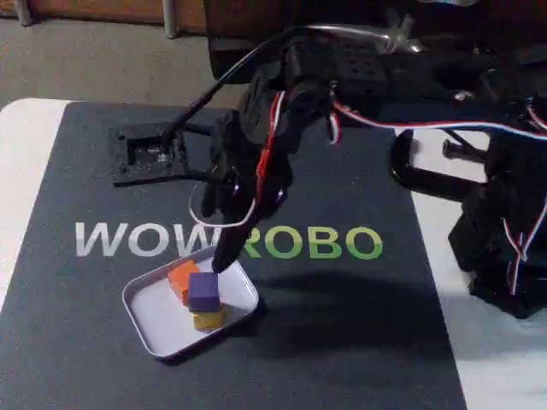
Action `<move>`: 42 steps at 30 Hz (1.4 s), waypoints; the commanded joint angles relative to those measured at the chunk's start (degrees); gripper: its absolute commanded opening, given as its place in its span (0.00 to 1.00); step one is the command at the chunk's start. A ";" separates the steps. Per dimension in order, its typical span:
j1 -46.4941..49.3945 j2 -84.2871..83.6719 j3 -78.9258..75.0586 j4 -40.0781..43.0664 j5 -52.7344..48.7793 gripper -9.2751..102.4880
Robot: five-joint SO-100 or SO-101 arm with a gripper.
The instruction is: Move blocks one by one until all three blocks are in the tray.
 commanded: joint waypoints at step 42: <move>-13.80 113.99 108.72 0.62 -2.02 0.06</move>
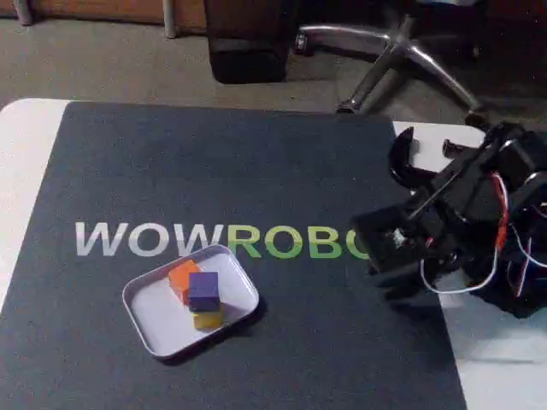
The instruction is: Move blocks one by one until all three blocks are in the tray.
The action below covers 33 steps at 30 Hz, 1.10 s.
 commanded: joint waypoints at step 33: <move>-8.44 0.00 0.09 3.96 5.71 0.03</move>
